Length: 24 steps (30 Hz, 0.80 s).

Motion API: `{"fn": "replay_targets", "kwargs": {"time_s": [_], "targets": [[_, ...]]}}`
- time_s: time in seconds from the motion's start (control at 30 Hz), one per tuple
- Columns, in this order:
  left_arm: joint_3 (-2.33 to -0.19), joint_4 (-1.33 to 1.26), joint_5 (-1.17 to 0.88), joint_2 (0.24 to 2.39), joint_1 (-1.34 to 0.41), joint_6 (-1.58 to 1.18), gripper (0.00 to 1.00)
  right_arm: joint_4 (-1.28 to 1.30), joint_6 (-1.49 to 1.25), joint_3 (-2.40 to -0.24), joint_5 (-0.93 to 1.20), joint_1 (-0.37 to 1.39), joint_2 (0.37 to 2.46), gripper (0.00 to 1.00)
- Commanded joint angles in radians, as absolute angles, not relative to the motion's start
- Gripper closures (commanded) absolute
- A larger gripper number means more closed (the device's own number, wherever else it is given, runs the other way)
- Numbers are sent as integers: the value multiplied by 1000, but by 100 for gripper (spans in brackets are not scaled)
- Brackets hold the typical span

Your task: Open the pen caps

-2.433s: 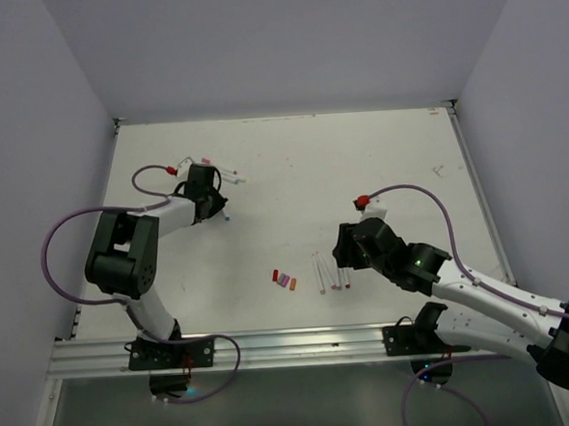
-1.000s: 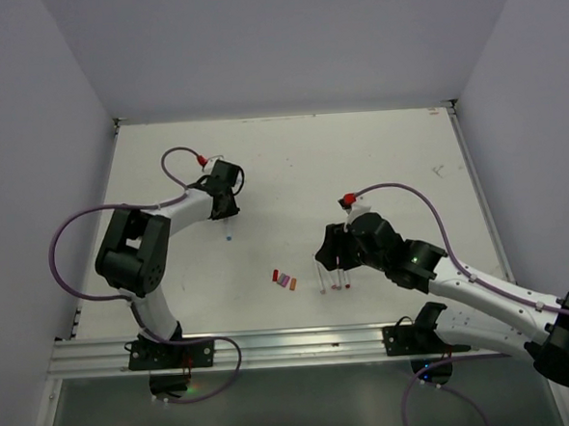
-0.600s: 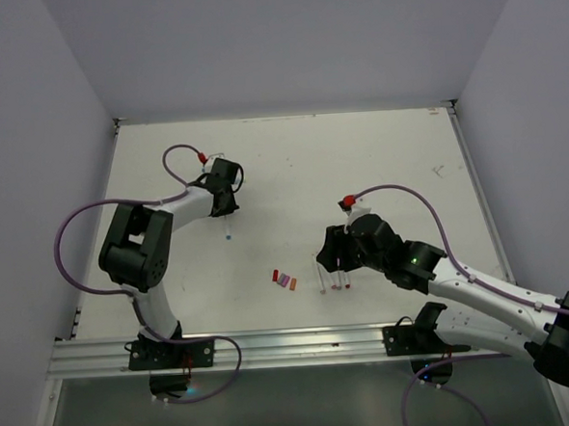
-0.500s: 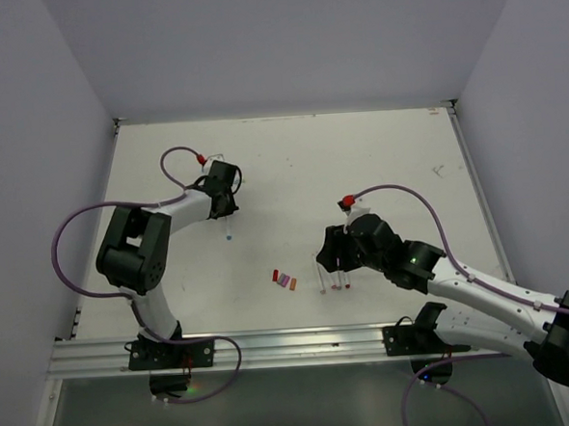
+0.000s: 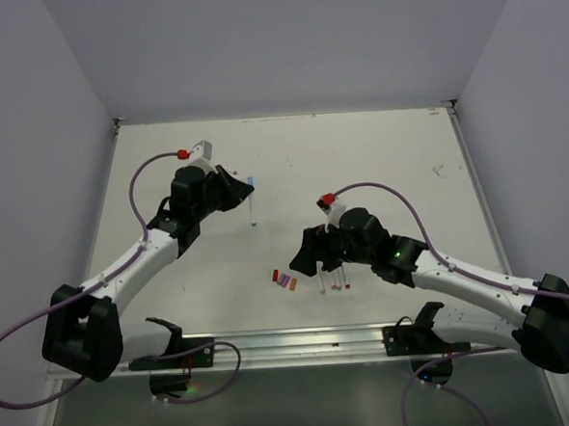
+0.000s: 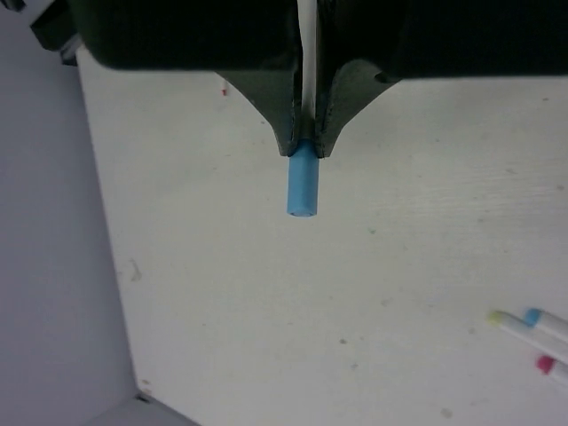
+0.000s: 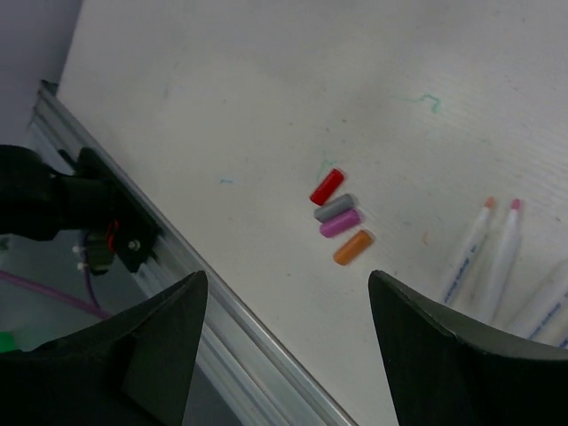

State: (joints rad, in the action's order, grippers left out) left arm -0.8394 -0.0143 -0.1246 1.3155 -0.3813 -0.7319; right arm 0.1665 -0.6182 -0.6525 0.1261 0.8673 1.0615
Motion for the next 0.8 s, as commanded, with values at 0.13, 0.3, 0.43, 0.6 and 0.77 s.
{"fn": "replay_targets", "kwargs": {"time_s": [0.13,0.3,0.43,0.6,0.77], "targets": [[-585,-447,-334,1233,-465,-1001,100,-268,-715,-640,392,864,1089,24],[-543,-509,-331,1206,-512,-1058,100,-333,-735,-635,373,862,1133,25],[-543,-483,-322,1163,-537,-1071,100,-348,-733,-634,333,864,1172,27],[-528,-466,-301,1112,-546,-1094,100,-382,-744,-624,305,862,1212,28],[-506,-485,-319,1091,-552,-1124,100,-429,-756,-623,293,862,1242,30]]}}
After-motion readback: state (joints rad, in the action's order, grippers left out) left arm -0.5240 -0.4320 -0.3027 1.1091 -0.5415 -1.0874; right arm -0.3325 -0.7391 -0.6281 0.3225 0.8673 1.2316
